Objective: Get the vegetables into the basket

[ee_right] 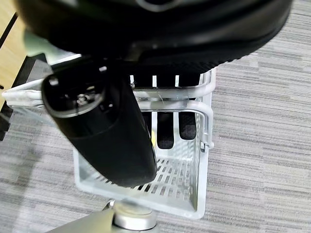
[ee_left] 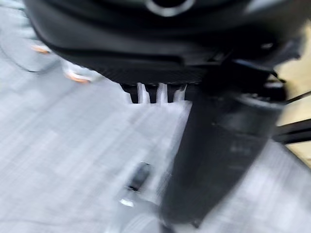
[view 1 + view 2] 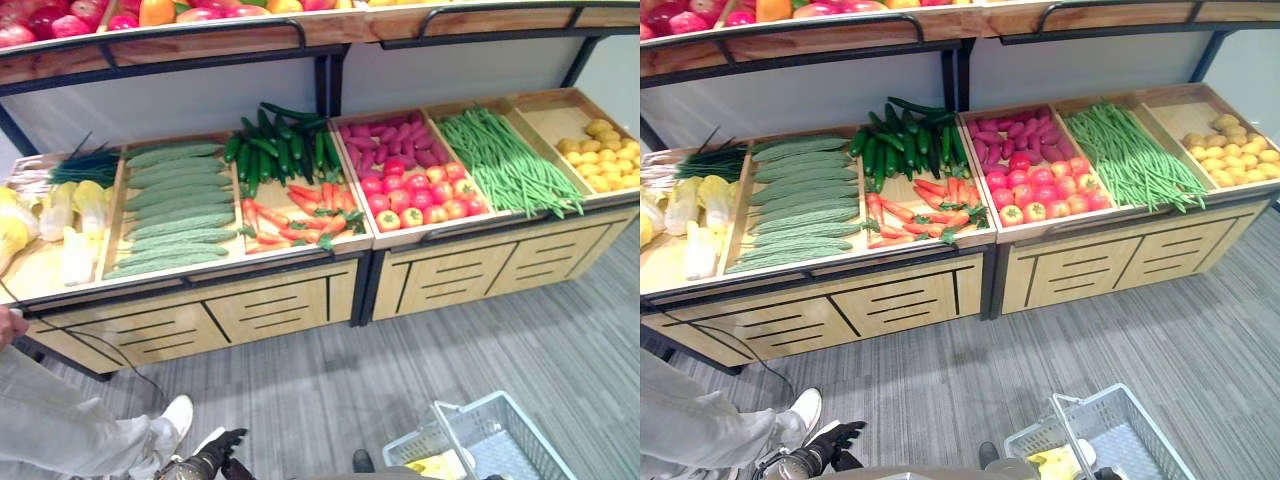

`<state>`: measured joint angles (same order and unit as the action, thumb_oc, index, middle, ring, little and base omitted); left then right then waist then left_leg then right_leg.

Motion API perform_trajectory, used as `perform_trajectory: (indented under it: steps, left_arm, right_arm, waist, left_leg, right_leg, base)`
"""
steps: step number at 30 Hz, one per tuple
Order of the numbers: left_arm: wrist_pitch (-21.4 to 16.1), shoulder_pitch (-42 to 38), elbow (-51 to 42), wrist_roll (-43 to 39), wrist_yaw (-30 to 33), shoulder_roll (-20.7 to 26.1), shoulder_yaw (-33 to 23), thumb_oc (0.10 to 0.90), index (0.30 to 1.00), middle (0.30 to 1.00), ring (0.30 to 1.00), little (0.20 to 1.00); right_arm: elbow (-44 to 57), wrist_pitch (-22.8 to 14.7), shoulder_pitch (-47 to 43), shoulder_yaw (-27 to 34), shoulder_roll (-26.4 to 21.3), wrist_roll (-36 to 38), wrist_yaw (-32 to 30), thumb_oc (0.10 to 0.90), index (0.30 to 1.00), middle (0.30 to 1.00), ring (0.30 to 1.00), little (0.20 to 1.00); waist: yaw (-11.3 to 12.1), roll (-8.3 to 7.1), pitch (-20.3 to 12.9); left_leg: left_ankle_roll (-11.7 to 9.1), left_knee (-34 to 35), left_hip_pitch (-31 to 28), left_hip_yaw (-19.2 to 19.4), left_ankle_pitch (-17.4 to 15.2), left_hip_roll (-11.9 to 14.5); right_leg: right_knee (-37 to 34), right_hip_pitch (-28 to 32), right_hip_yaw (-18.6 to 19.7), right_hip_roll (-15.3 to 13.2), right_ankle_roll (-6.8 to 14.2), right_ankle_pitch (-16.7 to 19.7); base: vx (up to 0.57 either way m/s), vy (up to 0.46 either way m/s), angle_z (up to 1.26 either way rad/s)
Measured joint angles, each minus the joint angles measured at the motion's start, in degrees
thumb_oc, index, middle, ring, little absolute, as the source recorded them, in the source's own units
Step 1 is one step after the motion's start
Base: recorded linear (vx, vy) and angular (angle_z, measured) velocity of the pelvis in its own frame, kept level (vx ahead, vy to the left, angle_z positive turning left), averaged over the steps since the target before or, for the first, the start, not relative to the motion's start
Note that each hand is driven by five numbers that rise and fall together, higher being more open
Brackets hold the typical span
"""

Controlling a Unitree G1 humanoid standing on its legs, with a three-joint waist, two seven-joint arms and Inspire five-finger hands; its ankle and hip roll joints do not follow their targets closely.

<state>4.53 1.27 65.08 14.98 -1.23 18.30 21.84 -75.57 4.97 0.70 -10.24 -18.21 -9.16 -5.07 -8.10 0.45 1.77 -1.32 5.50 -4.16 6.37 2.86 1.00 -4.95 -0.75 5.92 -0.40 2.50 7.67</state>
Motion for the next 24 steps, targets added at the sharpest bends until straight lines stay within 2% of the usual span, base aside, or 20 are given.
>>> perform_trajectory:
  steps: [2, 5, 13, 16, 17, 19, 20, 24]
  left_arm:
    - [0.03, -1.67, 5.8, 0.84, 0.96, -1.82, -0.28, 0.9, 1.0, 1.0, 1.0, 1.0]
    - [0.13, -1.33, 9.23, 0.86, 1.31, -3.75, -1.64, 0.9, 1.0, 1.0, 1.0, 1.0]
    - [0.64, -0.85, 10.97, 0.75, 2.73, -3.9, -4.01, 0.9, 1.0, 1.0, 1.0, 1.0]
    - [0.58, -0.11, 11.28, 0.66, 3.56, -4.06, -5.77, 0.9, 1.0, 1.0, 1.0, 1.0]
    - [0.94, -0.17, 11.2, 0.14, 3.79, -4.06, -5.78, 0.9, 1.0, 1.0, 1.0, 1.0]
    - [0.99, -0.78, 11.58, -3.31, 4.97, -4.58, -8.78, 0.9, 1.0, 1.0, 1.0, 1.0]
    - [1.17, -1.14, 11.69, -5.82, 6.31, -5.02, -10.81, 0.9, 1.0, 1.0, 1.0, 1.0]
    - [1.34, -1.04, 11.68, -6.25, 7.13, -5.02, -10.82, 0.9, 1.0, 1.0, 1.0, 1.0]
  right_arm:
    - [-0.18, -0.01, -0.35, -0.94, 0.38, 0.04, -0.21, 0.4, 0.3, 0.3, 0.3, 0.3]
    - [-0.43, -0.03, -0.13, -1.49, 0.73, 0.07, -0.05, 0.4, 0.3, 0.3, 0.3, 0.3]
    - [-1.05, -0.04, -0.17, -1.8, 1.45, 0.12, -0.04, 0.4, 0.3, 0.3, 0.3, 0.3]
    - [-0.82, -0.06, -0.15, -3.67, 1.56, 0.11, -0.1, 0.4, 0.3, 0.3, 0.3, 0.3]
    - [-0.82, -0.14, -0.29, -3.74, 1.63, 0.08, -0.07, 0.4, 0.3, 0.3, 0.3, 0.3]
    - [-0.88, -0.18, 0.12, -3.62, 1.9, 1.69, -0.65, 0.4, 0.3, 0.3, 0.3, 0.3]
    - [-1.59, -0.16, 0.21, -3.6, 2.48, 3.1, -1.16, 0.4, 0.3, 0.3, 0.3, 0.3]
    - [-1.65, -0.18, 0.0, -3.6, 3.06, 3.32, -1.47, 0.4, 0.3, 0.3, 0.3, 0.3]
  waist:
    - [-0.11, 0.28, -0.4]
    - [-0.12, -0.02, -0.52]
    - [0.8, -0.47, -0.63]
    - [1.13, -0.49, -0.63]
    - [1.27, -0.44, 0.48]
    - [2.5, -0.92, 1.08]
    - [3.35, -1.64, 1.69]
    - [4.66, -2.0, 1.64]
  left_leg:
    - [0.06, 0.0, -0.01, 0.56, -0.04, 0.03]
    - [0.21, 0.0, -0.2, 0.7, -0.08, 0.04]
    - [0.16, 0.0, -0.45, 0.84, -0.13, 0.13]
    - [0.16, 0.0, -0.47, 1.05, -0.12, 0.12]
    - [0.18, 0.0, -0.44, 1.4, -0.34, 0.09]
    - [0.26, -0.02, -0.87, 1.71, -0.27, 0.24]
    - [0.06, -0.02, -1.43, 1.56, -0.34, 0.3]
    - [-0.01, -0.03, -1.52, 1.38, -0.3, 0.31]
  right_leg:
    - [0.0, -0.03, 0.34, 0.02, -0.08, 0.13]
    - [0.01, 0.02, 0.45, 0.06, -0.03, 0.2]
    - [0.01, 0.14, 0.53, 0.13, -0.22, 0.11]
    - [0.02, 0.04, 0.83, 0.18, -0.24, 0.13]
    - [0.01, -0.16, 1.27, 0.19, -0.32, 0.11]
    - [-0.26, 0.43, 0.09, 0.03, -0.31, 0.1]
    - [-0.28, 0.91, -0.4, 0.08, -0.58, -0.11]
    - [-0.27, 1.11, -0.7, 0.07, -0.63, -0.17]
  base:
    - [0.0, 0.023, -0.12]
    - [0.0, 0.003, -0.02]
    - [0.0, 0.0, 0.0]
    - [-0.01, 0.009, -0.04]
    - [0.0, 0.015, -0.06]
    - [0.0, 0.008, 0.01]
    - [0.01, 0.002, 0.08]
    - [0.0, 0.0, 0.06]
